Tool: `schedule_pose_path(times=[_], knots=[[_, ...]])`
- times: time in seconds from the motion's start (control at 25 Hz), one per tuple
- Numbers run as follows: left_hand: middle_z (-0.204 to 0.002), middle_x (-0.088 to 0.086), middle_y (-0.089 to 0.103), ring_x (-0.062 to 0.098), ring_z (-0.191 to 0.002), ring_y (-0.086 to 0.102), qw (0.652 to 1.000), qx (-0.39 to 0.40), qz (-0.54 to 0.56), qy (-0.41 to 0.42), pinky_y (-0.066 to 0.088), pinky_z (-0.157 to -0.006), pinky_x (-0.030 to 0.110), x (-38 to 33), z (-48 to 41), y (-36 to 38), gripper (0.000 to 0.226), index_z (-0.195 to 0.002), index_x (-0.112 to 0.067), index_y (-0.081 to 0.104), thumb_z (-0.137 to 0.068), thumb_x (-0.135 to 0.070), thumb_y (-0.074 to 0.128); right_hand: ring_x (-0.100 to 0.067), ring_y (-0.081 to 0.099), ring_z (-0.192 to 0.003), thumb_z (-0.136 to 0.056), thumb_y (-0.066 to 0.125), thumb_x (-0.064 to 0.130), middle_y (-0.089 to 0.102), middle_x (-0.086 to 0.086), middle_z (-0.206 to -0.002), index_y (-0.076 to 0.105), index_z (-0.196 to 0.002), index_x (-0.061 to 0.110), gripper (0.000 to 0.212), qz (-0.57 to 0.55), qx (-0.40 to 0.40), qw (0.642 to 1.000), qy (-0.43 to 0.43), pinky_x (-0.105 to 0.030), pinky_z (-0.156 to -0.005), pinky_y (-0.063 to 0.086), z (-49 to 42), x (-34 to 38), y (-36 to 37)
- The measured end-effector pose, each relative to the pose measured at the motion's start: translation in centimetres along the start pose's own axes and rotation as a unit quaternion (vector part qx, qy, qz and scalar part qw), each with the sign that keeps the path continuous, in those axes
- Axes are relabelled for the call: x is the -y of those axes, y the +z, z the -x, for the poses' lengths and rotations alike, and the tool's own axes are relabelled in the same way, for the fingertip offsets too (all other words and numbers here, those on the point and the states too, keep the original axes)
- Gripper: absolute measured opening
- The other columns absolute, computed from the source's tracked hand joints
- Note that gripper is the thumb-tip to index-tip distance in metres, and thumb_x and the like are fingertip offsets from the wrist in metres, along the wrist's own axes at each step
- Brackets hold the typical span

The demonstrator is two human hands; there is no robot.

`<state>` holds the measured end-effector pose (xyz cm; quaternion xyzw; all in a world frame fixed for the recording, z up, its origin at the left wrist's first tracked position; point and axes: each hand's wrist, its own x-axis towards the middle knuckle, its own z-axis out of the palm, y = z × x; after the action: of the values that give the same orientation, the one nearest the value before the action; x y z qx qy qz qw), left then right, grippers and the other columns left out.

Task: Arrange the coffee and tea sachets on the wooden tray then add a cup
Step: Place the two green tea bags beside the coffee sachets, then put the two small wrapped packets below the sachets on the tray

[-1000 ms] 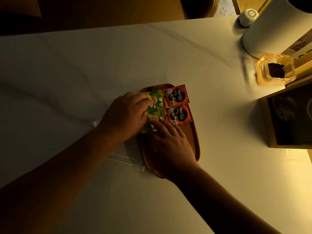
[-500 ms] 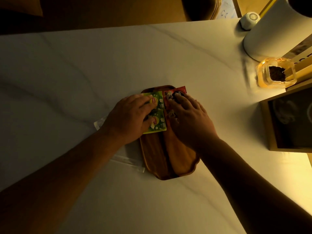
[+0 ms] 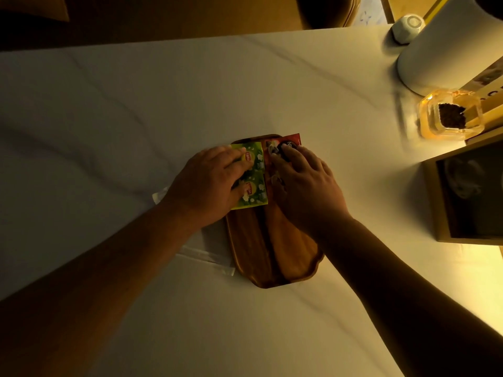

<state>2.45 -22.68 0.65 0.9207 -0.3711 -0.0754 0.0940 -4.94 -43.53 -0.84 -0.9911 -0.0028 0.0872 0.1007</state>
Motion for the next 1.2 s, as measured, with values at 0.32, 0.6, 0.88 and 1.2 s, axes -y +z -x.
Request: schedule_pose_path(times=[0.32,0.6,0.88,1.2], knots=[[-0.120,0.010,0.065,0.034,-0.109,0.058,0.986,-0.083,0.030,-0.142,0.050,-0.088,0.047,2.6,3.9,-2.7,0.035,-0.119,-0.015,0.066,-0.092,-0.036,0.058,-0.027,0.052,-0.118,-0.092,0.049,0.042,0.065,0.000,-0.126,0.061,-0.127,0.029,0.039,-0.095,-0.114,0.989,-0.017,-0.046,-0.093,0.050,2.6,5.4,-2.4],[-0.132,0.009,0.057,0.031,-0.117,0.054,0.970,0.010,0.041,-0.239,0.050,-0.091,0.047,6.0,8.6,-2.3,0.062,-0.134,-0.017,0.055,-0.087,-0.056,0.060,-0.022,0.054,-0.111,-0.096,0.053,0.045,0.065,0.003,-0.117,0.065,-0.124,0.028,0.035,-0.083,0.056,0.992,-0.071,-0.039,-0.092,0.045,3.2,13.8,-0.1],[-0.092,-0.004,0.063,0.014,-0.079,0.061,0.935,0.003,0.123,-0.334,0.043,-0.058,0.027,8.5,12.1,-2.0,0.060,-0.101,-0.025,0.063,-0.067,-0.074,0.067,-0.024,0.062,-0.101,-0.089,0.063,0.046,0.070,-0.003,-0.107,0.065,-0.115,0.020,0.037,-0.132,0.003,0.991,0.017,-0.037,-0.078,0.050,-1.7,16.9,0.5],[-0.091,0.005,0.065,0.028,-0.085,0.063,0.937,0.036,0.096,-0.335,0.056,-0.074,0.041,6.3,13.3,-1.7,0.056,-0.082,-0.020,0.062,-0.053,-0.065,0.078,-0.036,0.055,-0.116,-0.082,0.064,0.057,0.065,-0.012,-0.119,0.059,-0.119,0.014,0.057,-0.060,0.040,0.993,0.092,-0.045,-0.091,0.045,-4.2,19.8,1.6]])
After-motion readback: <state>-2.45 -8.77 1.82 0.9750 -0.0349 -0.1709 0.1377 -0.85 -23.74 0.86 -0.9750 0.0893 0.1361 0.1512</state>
